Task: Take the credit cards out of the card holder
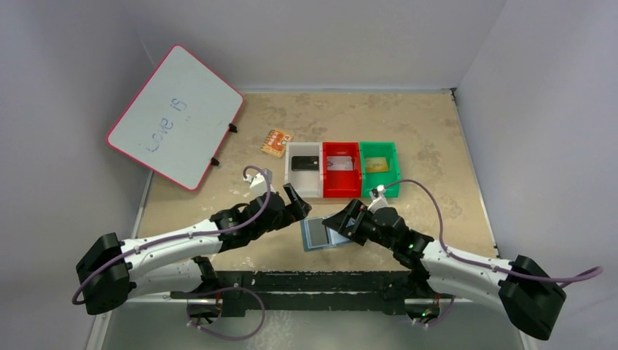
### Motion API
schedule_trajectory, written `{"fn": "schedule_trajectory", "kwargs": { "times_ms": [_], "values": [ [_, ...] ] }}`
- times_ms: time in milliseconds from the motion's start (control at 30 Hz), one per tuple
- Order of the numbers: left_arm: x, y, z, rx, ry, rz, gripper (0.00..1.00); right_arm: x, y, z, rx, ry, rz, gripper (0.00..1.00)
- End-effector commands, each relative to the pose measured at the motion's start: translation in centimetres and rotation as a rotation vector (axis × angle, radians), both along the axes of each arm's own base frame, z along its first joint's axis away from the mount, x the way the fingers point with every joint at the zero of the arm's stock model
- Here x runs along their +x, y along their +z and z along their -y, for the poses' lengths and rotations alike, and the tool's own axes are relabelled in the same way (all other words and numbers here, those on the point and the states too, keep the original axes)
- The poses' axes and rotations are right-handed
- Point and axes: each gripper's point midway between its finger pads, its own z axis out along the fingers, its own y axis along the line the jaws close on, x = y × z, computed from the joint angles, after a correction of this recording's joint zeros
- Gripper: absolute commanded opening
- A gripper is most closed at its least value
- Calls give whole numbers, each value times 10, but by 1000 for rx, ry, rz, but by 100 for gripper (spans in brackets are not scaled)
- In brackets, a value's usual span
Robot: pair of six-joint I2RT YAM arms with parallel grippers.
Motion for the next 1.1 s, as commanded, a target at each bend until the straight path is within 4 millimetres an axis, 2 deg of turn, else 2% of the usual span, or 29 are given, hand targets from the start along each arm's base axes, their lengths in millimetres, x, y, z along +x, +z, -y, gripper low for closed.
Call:
{"fn": "schedule_trajectory", "kwargs": {
  "times_ms": [0,100,200,300,333,400,633,867,1067],
  "values": [
    [7,12,3,-74,53,20,98,2,16,-7,44,21,38,100],
    [5,13,13,-124,20,18,94,1,12,-12,14,55,25,96],
    [0,8,30,-158,-39,-12,76,3,0,-14,-19,47,-27,79],
    [-6,-2,45,-154,-101,-57,60,2,-9,-17,-32,58,-51,67],
    [-6,-4,50,-152,-114,-69,56,2,-12,-18,-37,59,-58,61],
    [-7,-12,55,-133,-132,-91,49,3,-15,-18,-49,57,-72,56],
    [-11,-28,56,-100,-144,-133,44,3,-26,-8,-73,22,-106,45],
    [-17,-48,62,-29,-197,-189,31,3,-33,-10,-68,38,-132,38],
    [-18,-61,49,76,-184,-209,28,4,-41,-11,-87,51,-159,34]
  ]
}}
